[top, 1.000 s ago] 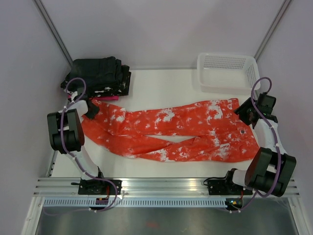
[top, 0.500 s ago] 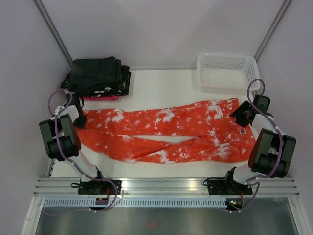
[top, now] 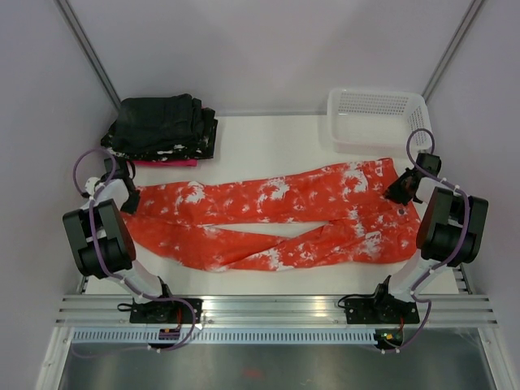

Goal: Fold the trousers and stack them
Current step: Flatten the trousers out

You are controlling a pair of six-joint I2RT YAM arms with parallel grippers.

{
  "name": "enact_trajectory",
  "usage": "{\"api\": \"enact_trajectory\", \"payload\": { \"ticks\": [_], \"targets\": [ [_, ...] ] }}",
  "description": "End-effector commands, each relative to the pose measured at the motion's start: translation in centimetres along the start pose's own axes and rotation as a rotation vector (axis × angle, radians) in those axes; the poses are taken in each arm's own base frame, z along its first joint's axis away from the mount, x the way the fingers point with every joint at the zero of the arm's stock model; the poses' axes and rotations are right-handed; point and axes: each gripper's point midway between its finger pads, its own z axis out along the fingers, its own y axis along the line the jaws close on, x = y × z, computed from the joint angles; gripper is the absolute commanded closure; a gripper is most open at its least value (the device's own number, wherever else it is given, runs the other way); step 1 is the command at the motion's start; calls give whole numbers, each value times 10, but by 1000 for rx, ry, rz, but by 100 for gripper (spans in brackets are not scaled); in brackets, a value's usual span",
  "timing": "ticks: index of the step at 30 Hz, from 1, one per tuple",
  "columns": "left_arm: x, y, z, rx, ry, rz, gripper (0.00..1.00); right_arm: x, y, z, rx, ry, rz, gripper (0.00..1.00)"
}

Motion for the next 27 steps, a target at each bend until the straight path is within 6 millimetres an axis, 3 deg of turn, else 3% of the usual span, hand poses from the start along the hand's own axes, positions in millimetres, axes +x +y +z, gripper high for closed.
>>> {"api": "enact_trajectory", "payload": {
  "ticks": [1,9,14,16,21,27],
  "targets": [
    [-7,-8,2,17,-12,23,86,-26,-11,10,88,-107,17,81],
    [4,-26,18,53,43,37,94,-39,-79,-6,251,-197,195,85],
    [2,-36,22,77,48,50,94,-36,-101,-19,257,-228,267,85],
    [3,-37,26,81,47,66,94,-34,-99,-21,236,-224,260,84],
    [6,-52,33,139,61,113,94,-36,-66,-18,63,-193,224,81],
    [3,-69,35,186,60,127,94,-38,-39,-15,25,-184,146,79]
  ]
}}
